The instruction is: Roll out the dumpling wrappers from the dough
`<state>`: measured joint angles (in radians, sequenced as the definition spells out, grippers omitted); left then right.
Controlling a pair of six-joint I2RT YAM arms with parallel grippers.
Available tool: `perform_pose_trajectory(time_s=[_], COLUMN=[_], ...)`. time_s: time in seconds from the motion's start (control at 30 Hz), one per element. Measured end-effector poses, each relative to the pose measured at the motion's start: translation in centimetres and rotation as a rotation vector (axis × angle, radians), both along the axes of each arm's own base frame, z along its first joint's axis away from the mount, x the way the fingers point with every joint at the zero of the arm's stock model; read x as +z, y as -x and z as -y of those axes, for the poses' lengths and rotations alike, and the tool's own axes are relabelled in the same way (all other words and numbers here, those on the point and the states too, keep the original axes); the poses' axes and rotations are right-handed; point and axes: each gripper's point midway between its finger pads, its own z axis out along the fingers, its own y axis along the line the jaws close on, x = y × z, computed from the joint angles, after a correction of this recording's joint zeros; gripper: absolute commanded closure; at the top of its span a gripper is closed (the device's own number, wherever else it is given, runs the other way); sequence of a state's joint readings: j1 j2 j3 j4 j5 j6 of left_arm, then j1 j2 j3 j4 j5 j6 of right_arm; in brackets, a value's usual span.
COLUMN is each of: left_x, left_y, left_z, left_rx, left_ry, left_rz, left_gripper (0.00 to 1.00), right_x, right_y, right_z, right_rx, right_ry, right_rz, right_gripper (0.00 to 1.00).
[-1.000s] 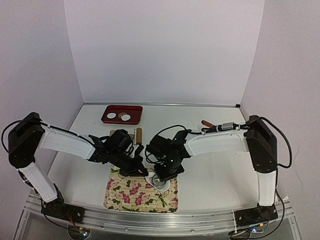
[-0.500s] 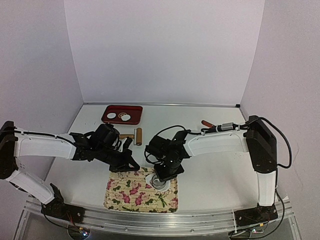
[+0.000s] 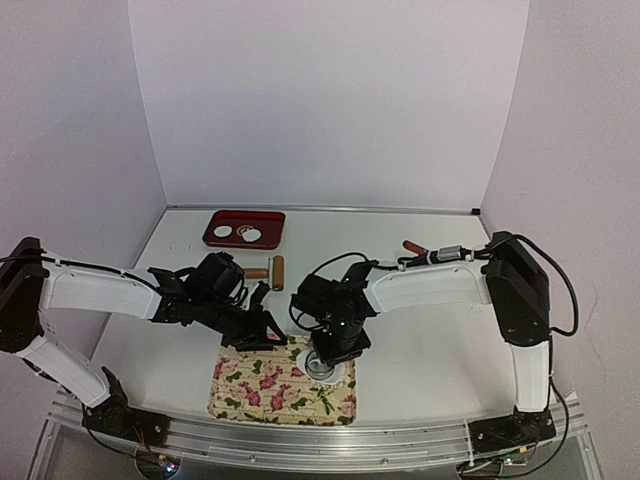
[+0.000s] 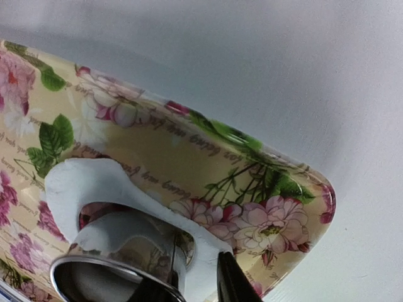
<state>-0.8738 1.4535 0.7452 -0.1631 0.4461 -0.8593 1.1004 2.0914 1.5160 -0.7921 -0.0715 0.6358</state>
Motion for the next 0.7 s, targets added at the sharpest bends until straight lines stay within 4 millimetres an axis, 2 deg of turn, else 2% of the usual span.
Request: perform_pose_trajectory(time_s=[0.07, 0.2, 0.33, 0.5, 0.6, 0.7], left_x=[-0.4, -1.2, -2.0, -3.1, -3.5, -3.2], left_y=[0.0, 0.1, 0.1, -0.1, -0.2, -0.4], left_z=[0.0, -0.1, 0.1, 0.8, 1.2, 1.7], left_rx=[-0.004, -0.017, -0.029, -0.042, -0.047, -0.059], left_ry=[-0.009, -0.029, -0.043, -0.051, -0.054, -0.040], left_rz=[-0.002, -0.004, -0.021, -0.049, -0.056, -0.038], left_gripper=[0.56, 0.54, 0.52, 0.52, 0.49, 0.48], right_x=[0.2, 1.1, 2.9, 3.5, 3.2, 3.1], right_y=[0.0, -0.2, -0.4, -0.4, -0.1, 0.8], right_z=[0.0, -0.2, -0.6, -0.7, 0.0, 1.7], right_rx=[0.001, -0.002, -0.002, -0.014, -0.040, -0.064], right_ry=[0.002, -0.012, -0.047, -0.064, -0.055, -0.039], right_rz=[0.000, 0.010, 0.029, 0.035, 0.026, 0.014], right_gripper=[0.62, 0.62, 0.61, 0.58, 0.53, 0.50])
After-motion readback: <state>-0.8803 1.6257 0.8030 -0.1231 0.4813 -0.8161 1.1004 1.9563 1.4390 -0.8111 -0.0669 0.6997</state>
